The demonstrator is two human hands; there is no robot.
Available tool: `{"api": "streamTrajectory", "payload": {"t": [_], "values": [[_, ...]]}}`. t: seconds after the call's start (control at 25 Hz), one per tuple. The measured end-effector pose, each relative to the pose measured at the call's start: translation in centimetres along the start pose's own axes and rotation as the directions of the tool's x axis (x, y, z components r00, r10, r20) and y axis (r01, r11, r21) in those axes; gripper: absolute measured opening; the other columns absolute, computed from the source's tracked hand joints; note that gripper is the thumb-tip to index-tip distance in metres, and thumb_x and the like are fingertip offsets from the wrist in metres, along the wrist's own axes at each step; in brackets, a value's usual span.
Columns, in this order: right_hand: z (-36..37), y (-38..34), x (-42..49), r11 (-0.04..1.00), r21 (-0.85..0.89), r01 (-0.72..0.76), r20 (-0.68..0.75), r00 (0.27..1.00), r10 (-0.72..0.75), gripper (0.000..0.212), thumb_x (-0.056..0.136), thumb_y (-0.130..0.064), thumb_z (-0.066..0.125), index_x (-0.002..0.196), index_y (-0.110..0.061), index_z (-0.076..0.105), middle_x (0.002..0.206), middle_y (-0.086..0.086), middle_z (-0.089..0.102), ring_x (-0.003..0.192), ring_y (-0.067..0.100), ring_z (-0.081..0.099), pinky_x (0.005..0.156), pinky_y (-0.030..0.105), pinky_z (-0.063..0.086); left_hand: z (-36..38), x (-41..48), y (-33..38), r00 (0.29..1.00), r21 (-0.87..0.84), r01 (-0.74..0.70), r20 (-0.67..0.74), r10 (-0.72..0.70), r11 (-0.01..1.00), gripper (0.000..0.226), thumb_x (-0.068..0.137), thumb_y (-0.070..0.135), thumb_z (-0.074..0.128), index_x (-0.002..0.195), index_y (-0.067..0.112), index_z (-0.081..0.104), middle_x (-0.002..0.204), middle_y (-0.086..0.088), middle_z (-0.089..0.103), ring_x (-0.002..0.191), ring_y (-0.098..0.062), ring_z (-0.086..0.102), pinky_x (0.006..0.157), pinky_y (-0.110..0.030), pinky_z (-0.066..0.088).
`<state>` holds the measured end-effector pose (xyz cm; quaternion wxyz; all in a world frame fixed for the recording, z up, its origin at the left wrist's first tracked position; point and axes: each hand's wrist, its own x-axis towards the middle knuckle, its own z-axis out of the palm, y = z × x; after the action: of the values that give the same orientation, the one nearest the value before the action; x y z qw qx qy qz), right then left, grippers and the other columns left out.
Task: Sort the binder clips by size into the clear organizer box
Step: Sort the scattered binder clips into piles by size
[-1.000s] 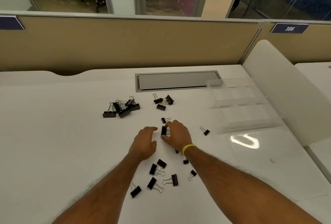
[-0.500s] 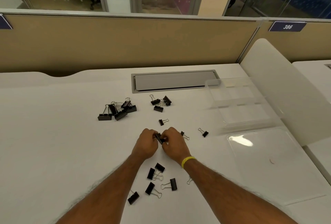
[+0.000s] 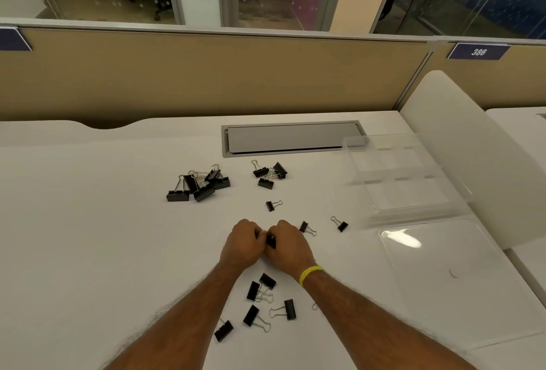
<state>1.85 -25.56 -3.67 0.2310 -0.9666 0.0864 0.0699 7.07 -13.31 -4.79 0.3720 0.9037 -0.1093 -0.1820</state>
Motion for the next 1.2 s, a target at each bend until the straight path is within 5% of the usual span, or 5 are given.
{"api": "streamTrajectory", "payload": {"t": [0.28, 0.72, 1.0, 1.2], "values": [[-1.3, 0.4, 1.7, 0.979, -0.136, 0.154, -0.213, 0.96, -0.181, 0.025, 0.085, -0.033, 0.061, 0.104, -0.018, 0.067, 0.097, 0.001, 0.062, 0.092, 0.022, 0.056, 0.08, 0.037, 0.043, -1.7, -0.4, -0.7, 0.989, -0.097, -0.001, -0.144, -0.014, 0.995, 0.019, 0.096, 0.028, 0.051, 0.09, 0.016, 0.064, 0.083, 0.005, 0.065, 0.076, -0.012, 0.06, 0.071, -0.03, 0.05], [-5.6, 0.2, 13.6, 0.853, -0.447, 0.269, -0.052, 0.945, -0.324, 0.028, 0.094, -0.029, 0.052, 0.119, -0.019, 0.06, 0.117, 0.002, 0.057, 0.113, 0.025, 0.048, 0.101, 0.044, 0.026, -4.2, 2.4, -1.3, 0.967, 0.137, -0.156, -0.183, 0.18, 0.978, 0.024, 0.092, 0.027, 0.058, 0.114, 0.02, 0.061, 0.103, 0.005, 0.061, 0.091, -0.01, 0.056, 0.081, -0.03, 0.049], [-5.7, 0.3, 15.5, 0.853, -0.45, 0.264, -0.012, 0.953, -0.302, 0.033, 0.095, -0.032, 0.053, 0.126, -0.02, 0.057, 0.121, 0.003, 0.056, 0.119, 0.026, 0.045, 0.106, 0.048, 0.022, -3.9, 2.7, -1.7, 0.963, 0.18, -0.185, -0.164, 0.215, 0.966, 0.024, 0.091, 0.027, 0.057, 0.114, 0.021, 0.061, 0.103, 0.004, 0.062, 0.093, -0.011, 0.056, 0.086, -0.032, 0.048], [-5.9, 1.3, 13.8, 0.96, -0.228, 0.162, -0.187, 0.96, -0.207, 0.034, 0.09, -0.015, 0.056, 0.122, -0.024, 0.059, 0.119, -0.002, 0.057, 0.114, 0.022, 0.048, 0.102, 0.042, 0.024, -4.4, 2.4, -2.1, 0.962, 0.211, -0.193, -0.15, 0.226, 0.958, 0.024, 0.09, 0.026, 0.057, 0.114, 0.022, 0.06, 0.103, 0.005, 0.062, 0.094, -0.011, 0.056, 0.087, -0.033, 0.048]]}}
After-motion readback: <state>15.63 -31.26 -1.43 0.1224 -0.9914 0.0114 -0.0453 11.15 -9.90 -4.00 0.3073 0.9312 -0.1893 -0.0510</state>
